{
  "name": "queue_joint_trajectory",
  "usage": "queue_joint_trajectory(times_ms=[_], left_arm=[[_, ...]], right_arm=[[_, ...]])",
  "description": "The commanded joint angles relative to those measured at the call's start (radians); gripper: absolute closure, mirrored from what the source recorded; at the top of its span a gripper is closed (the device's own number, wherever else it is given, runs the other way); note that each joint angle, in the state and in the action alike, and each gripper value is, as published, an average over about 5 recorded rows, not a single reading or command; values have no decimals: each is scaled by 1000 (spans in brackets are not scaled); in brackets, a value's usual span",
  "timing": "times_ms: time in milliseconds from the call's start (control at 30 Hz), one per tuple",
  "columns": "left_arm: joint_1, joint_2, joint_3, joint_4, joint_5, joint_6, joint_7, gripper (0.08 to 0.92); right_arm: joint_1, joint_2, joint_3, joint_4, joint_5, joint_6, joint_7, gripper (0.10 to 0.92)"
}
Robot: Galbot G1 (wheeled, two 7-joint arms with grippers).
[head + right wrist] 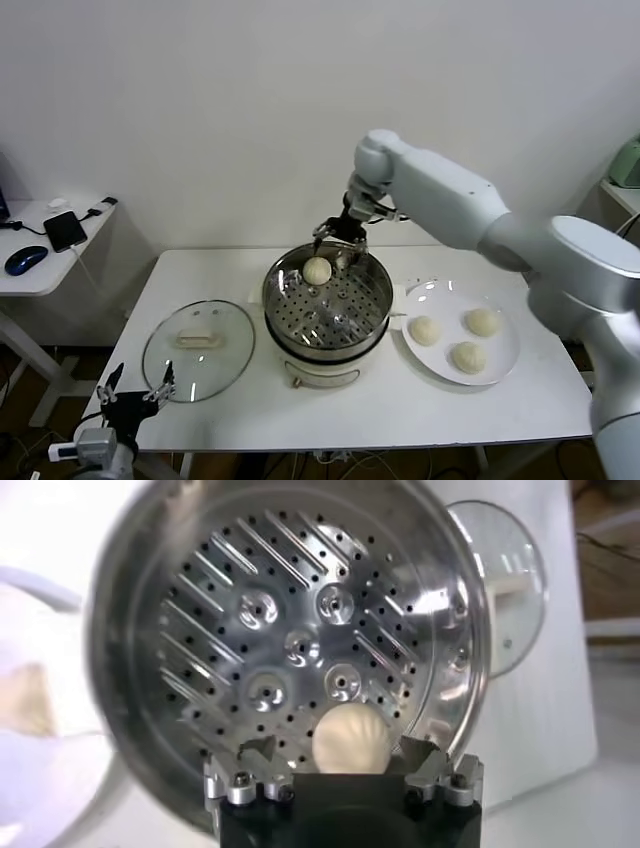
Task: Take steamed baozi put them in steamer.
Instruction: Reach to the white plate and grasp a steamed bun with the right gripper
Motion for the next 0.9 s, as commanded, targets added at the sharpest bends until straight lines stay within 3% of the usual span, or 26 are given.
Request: queue_joint_trajectory(times_ms=[33,233,433,900], left_arm=[[16,1,12,-13,-6,-1,-1,177],[23,11,23,-28,-25,8,4,177],[30,15,26,-32,-36,11,4,177],[49,14,39,-44,-35,11,2,177]], right_arm=[[-9,-409,150,368,108,-993,-112,203],[-119,-573,230,518,44,-1133,-123,203],[-266,-634,297,566,-82,-1114,-110,203],[-627,-502,493,465,-240,-935,30,202]])
